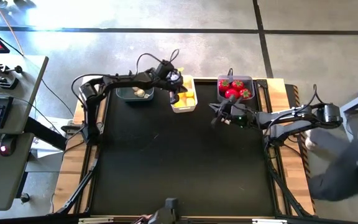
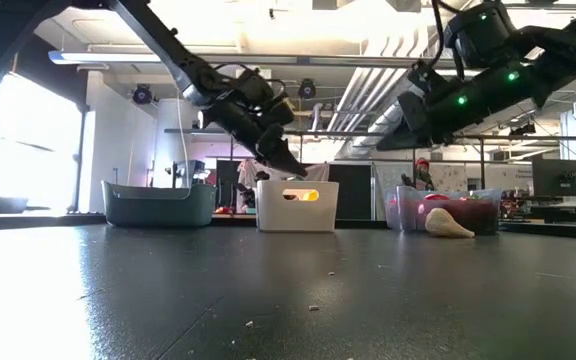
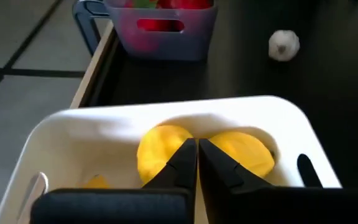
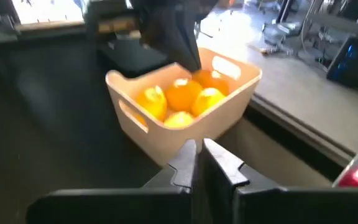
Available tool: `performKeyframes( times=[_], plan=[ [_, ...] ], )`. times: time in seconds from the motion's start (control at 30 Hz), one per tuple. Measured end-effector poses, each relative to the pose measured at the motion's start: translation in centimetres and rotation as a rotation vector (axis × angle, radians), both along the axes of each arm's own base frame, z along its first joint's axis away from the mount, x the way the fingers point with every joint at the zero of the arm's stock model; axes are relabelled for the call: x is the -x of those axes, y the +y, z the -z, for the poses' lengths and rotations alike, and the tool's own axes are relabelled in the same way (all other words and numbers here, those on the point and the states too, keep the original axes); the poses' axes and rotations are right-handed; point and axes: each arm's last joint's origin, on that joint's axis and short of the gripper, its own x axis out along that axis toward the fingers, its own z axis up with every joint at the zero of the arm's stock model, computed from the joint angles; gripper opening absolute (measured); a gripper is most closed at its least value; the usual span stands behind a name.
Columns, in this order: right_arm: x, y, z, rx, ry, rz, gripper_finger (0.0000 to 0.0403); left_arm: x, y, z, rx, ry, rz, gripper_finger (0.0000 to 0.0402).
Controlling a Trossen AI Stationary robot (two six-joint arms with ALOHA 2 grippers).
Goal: Sort produce into baskets
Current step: Put the white garlic into the blue bin
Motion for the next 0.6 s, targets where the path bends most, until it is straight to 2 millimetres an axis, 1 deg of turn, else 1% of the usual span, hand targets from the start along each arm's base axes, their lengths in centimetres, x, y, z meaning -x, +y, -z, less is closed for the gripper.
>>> performKeyframes(
  times=[0.07,0.13,0.2,0.33,0.47,0.6],
  plan=[
    [0.1,0.1,0.3,-0.018,0.029,0.007,0.003,0.5,-0.4,0.3,0.002,-0.043,-0.017,0.0001],
    [0.3,0.3,0.6,-0.035,0.055,0.014,0.0051,1.2,-1.1,0.3,0.0,-0.092,-0.025,0.0],
    [0.4,0.5,0.7,-0.052,0.074,0.014,0.0075,1.9,-1.8,-0.2,-0.023,-0.156,-0.029,0.0],
    [1.1,1.4,0.6,-0.094,0.103,0.001,0.0125,4.0,-3.3,-1.0,-0.047,-0.235,-0.04,0.0],
    [2.8,2.7,0.3,-0.173,0.161,-0.008,0.0167,6.2,-4.9,-2.6,-0.065,-0.327,-0.053,0.0],
    [5.0,3.5,0.5,-0.274,0.251,0.029,0.0199,8.1,-6.8,-3.1,-0.063,-0.377,-0.045,0.0]
  ],
)
